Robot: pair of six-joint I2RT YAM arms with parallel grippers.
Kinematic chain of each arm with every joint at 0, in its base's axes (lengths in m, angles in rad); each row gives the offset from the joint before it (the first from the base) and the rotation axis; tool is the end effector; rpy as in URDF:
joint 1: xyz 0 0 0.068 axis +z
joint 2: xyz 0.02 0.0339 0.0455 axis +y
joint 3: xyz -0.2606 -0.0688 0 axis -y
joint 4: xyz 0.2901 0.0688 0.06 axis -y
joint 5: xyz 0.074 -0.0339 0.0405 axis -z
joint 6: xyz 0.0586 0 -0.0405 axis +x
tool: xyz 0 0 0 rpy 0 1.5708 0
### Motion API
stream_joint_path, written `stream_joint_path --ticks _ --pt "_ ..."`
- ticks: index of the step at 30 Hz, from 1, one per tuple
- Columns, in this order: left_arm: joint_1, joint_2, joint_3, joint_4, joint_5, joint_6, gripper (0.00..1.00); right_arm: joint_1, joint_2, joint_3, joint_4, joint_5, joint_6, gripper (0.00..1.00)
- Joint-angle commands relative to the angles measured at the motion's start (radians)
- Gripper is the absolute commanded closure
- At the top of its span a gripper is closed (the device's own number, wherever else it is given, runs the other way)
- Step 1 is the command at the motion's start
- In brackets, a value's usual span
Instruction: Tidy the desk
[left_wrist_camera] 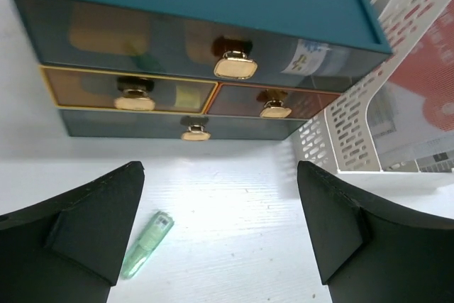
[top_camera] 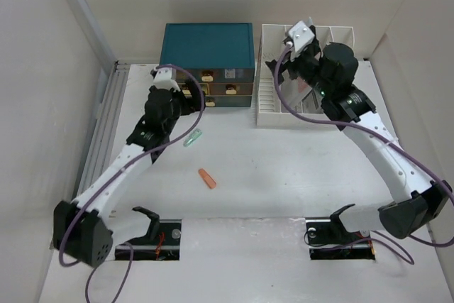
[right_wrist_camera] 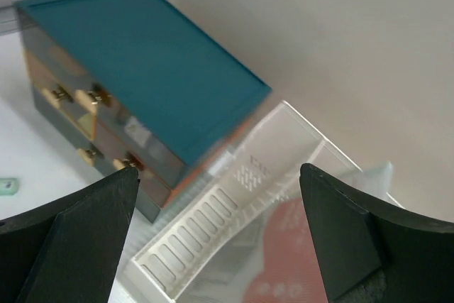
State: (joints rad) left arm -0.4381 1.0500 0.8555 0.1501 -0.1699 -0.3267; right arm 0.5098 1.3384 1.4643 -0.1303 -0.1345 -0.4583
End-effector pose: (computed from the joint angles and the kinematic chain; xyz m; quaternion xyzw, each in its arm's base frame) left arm 0.2923 -0.1260 0.3365 -0.0185 0.7222 -0.2001 0.6619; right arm 0.3211 0.1886 0.4625 -0.3710 0.6038 0.0657 0.7025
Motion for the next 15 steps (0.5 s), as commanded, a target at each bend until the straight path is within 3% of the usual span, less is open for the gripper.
stream_joint_path --ticks 1,3,9,12,15 --pt "0.036 0.119 0.082 0.089 0.225 -0.064 0.12 -0.056 -0.018 -0.012 0.055 -0.037 0.148 0.0" --pt "0.045 0.215 0.118 0.098 0.237 -0.064 0.14 -0.074 -0.027 -0.012 0.055 -0.05 0.176 0.0" --pt "0.055 0.369 0.131 0.176 0.277 -0.064 0.39 -0.083 -0.036 -0.012 0.055 -0.08 0.205 0.06" --pt "0.064 0.403 0.103 0.213 0.277 -0.054 0.46 -0.083 -0.036 -0.021 0.055 -0.091 0.214 0.06" --pt "0.085 0.464 0.103 0.244 0.268 -0.034 0.46 -0.083 -0.027 -0.021 0.055 -0.1 0.224 0.07"
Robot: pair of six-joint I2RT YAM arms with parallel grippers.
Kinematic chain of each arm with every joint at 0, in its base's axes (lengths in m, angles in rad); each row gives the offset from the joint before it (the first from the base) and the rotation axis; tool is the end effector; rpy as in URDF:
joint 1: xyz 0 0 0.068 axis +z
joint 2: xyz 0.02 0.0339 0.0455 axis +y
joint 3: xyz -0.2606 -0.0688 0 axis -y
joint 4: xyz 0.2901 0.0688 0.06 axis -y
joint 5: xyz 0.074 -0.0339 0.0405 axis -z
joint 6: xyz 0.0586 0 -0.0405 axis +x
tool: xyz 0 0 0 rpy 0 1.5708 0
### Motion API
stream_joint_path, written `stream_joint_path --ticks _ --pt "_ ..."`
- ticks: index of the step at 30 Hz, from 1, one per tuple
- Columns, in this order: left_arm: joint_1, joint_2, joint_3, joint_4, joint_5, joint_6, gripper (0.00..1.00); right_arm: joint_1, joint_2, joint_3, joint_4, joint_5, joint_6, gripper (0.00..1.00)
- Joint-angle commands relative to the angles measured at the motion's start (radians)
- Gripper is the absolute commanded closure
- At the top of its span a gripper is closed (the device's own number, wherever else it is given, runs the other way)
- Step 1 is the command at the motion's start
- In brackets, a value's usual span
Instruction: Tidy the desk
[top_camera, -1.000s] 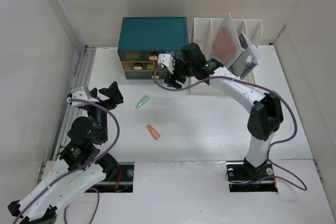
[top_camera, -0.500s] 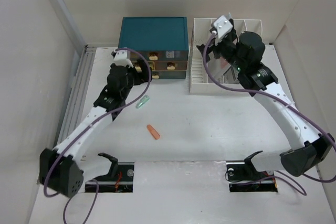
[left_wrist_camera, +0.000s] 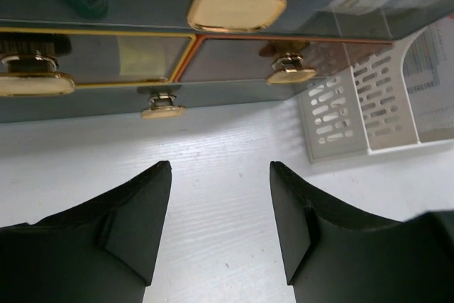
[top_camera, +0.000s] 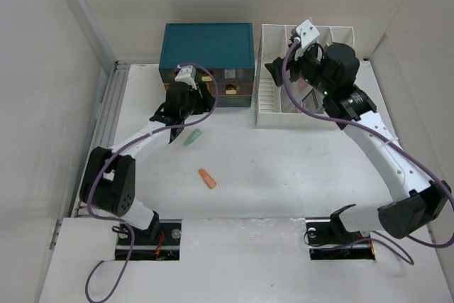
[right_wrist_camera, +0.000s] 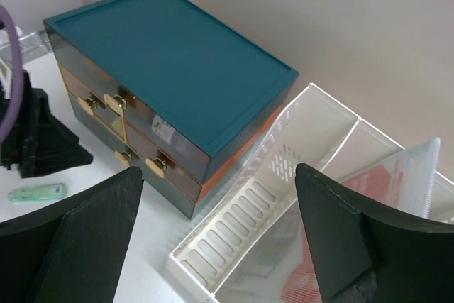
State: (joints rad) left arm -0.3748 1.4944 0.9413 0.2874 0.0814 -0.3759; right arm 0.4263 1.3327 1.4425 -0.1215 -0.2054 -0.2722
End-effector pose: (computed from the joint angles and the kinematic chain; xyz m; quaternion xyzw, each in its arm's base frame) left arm 0.3763 -0.1532 0.2372 0.0243 0.7939 -0.2525 0.5526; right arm 0.3335 0.1646 0.4566 -0.3098 0.6401 0.1265 0.6916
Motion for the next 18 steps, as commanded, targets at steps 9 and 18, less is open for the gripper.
stream_joint_path --ticks 9,18 --pt "-0.001 0.144 0.0 0.18 -0.054 0.061 0.46 0.0 -0.012 0.001 0.046 -0.061 0.047 0.07" --pt "-0.013 0.231 0.021 0.211 -0.123 0.063 0.46 0.0 -0.012 -0.008 0.046 -0.061 0.047 0.07"
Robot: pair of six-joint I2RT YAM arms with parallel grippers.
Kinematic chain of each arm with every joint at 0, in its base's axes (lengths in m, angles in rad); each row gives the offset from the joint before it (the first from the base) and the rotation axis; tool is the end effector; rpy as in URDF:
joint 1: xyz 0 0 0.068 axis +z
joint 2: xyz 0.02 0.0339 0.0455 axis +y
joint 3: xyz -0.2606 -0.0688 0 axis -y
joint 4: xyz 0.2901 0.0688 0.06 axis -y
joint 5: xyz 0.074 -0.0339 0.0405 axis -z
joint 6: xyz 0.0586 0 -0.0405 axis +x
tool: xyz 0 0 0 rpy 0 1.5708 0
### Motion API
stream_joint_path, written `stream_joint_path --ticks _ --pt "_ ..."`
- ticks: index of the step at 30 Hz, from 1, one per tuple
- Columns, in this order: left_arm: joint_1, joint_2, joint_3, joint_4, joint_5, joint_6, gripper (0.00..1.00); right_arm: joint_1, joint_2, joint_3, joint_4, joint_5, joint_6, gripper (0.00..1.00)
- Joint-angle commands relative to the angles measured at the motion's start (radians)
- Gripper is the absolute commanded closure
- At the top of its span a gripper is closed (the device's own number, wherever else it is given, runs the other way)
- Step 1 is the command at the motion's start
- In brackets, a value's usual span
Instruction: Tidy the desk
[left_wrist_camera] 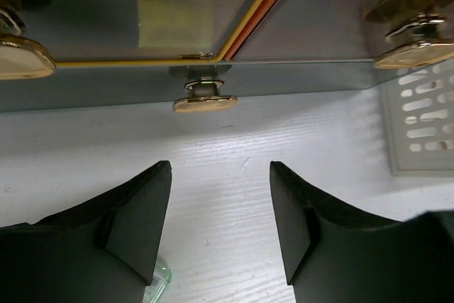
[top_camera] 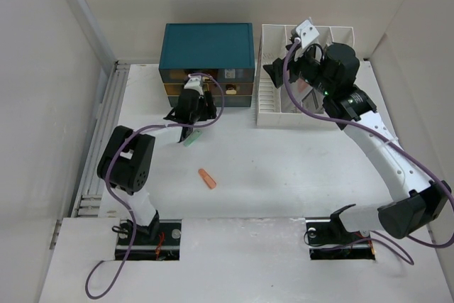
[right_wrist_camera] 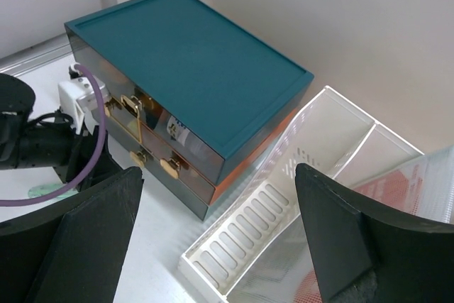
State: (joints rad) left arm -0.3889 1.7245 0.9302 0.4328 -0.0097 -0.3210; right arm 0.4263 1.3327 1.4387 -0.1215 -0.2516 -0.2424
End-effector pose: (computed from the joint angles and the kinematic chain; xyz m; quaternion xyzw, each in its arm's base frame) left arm 0.3981 -0.1625 0.1592 0.0252 0.8223 -0.1938 0.5344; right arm 0.3321 0.1669 0.4551 -0.3151 0.6389 0.1529 0.6849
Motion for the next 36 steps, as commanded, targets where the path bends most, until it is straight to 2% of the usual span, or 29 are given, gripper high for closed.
stream_joint_path --ticks 1,8,14,23,36 --pt "0.001 0.015 0.032 0.078 -0.032 -0.003 0.46 0.0 -0.012 -0.004 0.046 -0.015 0.017 0.07" --pt "0.001 0.037 -0.013 0.217 0.034 -0.104 0.46 0.0 -0.003 -0.004 0.046 -0.015 0.017 0.07" --pt "0.021 0.058 -0.066 0.365 0.123 -0.245 0.41 0.0 -0.003 -0.004 0.046 -0.015 0.017 0.07" --pt "0.031 0.08 -0.076 0.365 0.123 -0.285 0.34 0.0 -0.003 -0.004 0.056 -0.015 0.017 0.07" --pt "0.05 0.122 -0.067 0.365 0.086 -0.285 0.33 0.0 0.006 -0.004 0.056 -0.006 0.017 0.07"
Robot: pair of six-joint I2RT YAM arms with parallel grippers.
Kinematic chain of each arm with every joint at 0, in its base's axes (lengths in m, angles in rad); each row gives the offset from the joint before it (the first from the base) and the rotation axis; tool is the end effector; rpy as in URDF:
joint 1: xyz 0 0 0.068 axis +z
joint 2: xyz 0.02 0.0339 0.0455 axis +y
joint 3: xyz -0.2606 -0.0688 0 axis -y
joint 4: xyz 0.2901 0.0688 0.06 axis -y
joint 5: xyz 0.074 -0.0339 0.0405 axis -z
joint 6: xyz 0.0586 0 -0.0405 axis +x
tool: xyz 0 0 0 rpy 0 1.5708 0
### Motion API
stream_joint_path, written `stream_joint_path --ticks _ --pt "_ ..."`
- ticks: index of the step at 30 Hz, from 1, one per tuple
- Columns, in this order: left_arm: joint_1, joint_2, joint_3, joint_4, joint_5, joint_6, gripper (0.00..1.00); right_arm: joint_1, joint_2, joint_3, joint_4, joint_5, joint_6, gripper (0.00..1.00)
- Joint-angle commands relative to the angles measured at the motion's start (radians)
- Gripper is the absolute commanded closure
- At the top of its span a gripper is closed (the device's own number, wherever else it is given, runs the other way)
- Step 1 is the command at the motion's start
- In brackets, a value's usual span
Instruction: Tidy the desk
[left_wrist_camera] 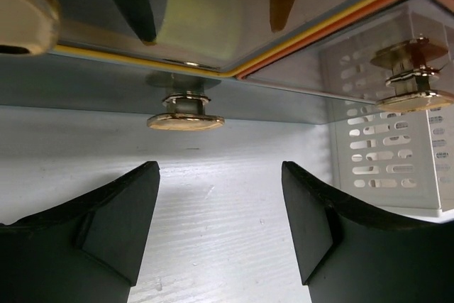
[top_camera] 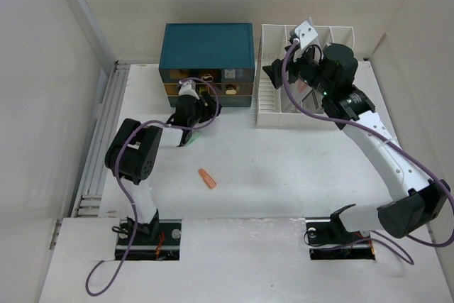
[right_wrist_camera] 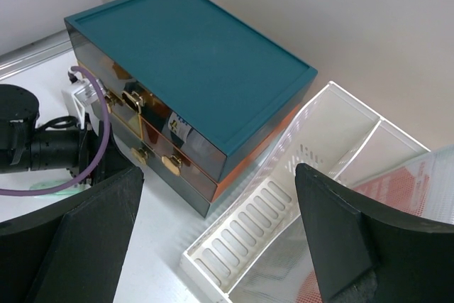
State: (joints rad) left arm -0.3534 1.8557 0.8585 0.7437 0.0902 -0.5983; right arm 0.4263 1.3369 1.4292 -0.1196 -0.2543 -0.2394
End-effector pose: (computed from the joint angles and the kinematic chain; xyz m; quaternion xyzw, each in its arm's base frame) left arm 0.4008 -0.1535 0.1193 -0.0691 0.7875 -0.3118 0.5272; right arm 0.3341 0.1679 0.4499 -0.3159 0.6430 0.1550 0.6803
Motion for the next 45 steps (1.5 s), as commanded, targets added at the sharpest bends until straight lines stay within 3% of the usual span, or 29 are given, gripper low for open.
stream_joint_path --ticks 1,34,39,41,45 --pt "0.014 0.0 0.005 0.054 -0.014 -0.008 0.33 0.0 0.011 0.005 0.054 -0.003 0.014 0.07" --pt "0.042 0.071 0.094 0.093 -0.023 -0.063 0.4 0.0 0.03 -0.004 0.054 -0.013 0.014 0.07" --pt "0.042 0.1 0.145 0.042 -0.023 -0.072 0.47 0.0 0.03 -0.004 0.054 -0.013 0.014 0.07" --pt "0.042 0.1 0.145 0.031 -0.023 -0.072 0.55 0.0 0.03 -0.004 0.054 -0.013 0.005 0.07" --pt "0.042 0.1 0.145 0.031 -0.023 -0.081 0.62 0.0 0.03 -0.004 0.054 -0.013 0.005 0.07"
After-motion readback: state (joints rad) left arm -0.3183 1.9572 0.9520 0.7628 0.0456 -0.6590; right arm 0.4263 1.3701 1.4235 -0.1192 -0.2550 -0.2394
